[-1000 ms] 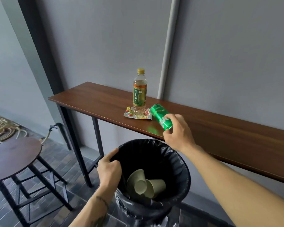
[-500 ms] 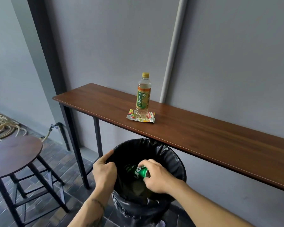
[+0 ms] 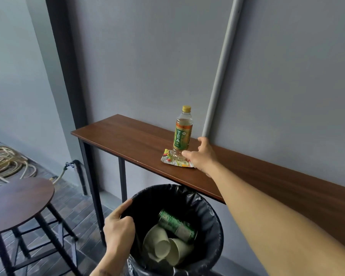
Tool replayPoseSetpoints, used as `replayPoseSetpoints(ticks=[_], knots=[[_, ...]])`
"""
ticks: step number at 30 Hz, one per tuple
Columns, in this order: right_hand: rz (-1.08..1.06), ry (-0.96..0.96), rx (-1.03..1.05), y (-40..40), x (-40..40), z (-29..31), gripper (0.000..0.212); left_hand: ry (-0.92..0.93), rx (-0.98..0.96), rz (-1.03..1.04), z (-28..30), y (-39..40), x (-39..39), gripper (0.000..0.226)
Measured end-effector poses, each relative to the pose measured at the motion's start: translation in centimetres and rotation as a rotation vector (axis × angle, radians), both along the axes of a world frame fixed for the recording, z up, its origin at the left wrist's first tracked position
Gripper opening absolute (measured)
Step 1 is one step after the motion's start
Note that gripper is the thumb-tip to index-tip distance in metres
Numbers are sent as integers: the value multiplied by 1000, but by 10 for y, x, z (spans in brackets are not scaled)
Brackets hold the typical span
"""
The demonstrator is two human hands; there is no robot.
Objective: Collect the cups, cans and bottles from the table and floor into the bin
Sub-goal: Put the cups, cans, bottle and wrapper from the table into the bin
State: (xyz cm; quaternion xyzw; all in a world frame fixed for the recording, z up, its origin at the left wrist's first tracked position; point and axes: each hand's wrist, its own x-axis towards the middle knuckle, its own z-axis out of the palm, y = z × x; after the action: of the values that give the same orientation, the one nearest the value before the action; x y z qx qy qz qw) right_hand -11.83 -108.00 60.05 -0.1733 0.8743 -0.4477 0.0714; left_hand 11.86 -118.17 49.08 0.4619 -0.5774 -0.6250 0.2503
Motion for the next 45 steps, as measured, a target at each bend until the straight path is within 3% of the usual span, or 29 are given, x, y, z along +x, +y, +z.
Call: replayPoseSetpoints(ticks=[6, 8, 15, 19, 23, 27, 31, 36, 39, 43, 45], knots=[[-21, -151, -167, -38, -32, -1, 90, 7, 53, 13, -8, -18, -3, 69], [2, -171, -231, -48, -35, -4, 80, 18, 29, 9, -8, -21, -2, 70], [-86, -24, -189, -56, -33, -3, 46, 28, -2, 6, -5, -26, -3, 72], [-83, 96, -232, -50, -11, 8, 46, 19, 2, 5, -6, -28, -8, 70], [116, 93, -315, -37, 33, 20, 47, -17, 5, 27, -2, -25, -16, 68], [240, -127, -167, -31, 89, -14, 28, -10, 15, 18, 2, -20, -19, 68], [145, -427, 57, -36, 122, -83, 56, 28, 30, 3, 1, -22, -17, 70], [178, -482, 237, -47, 126, -119, 46, 97, 54, -2, -4, -26, -15, 73], [250, -352, 331, -49, 113, -110, 59, 128, 73, 0, -11, -28, -9, 74], [267, 295, 257, -29, 82, -64, 32, 151, 96, 35, -22, -32, -5, 73], [220, 499, 213, -20, 58, -45, 28, 152, 105, 43, -22, -32, -3, 73]])
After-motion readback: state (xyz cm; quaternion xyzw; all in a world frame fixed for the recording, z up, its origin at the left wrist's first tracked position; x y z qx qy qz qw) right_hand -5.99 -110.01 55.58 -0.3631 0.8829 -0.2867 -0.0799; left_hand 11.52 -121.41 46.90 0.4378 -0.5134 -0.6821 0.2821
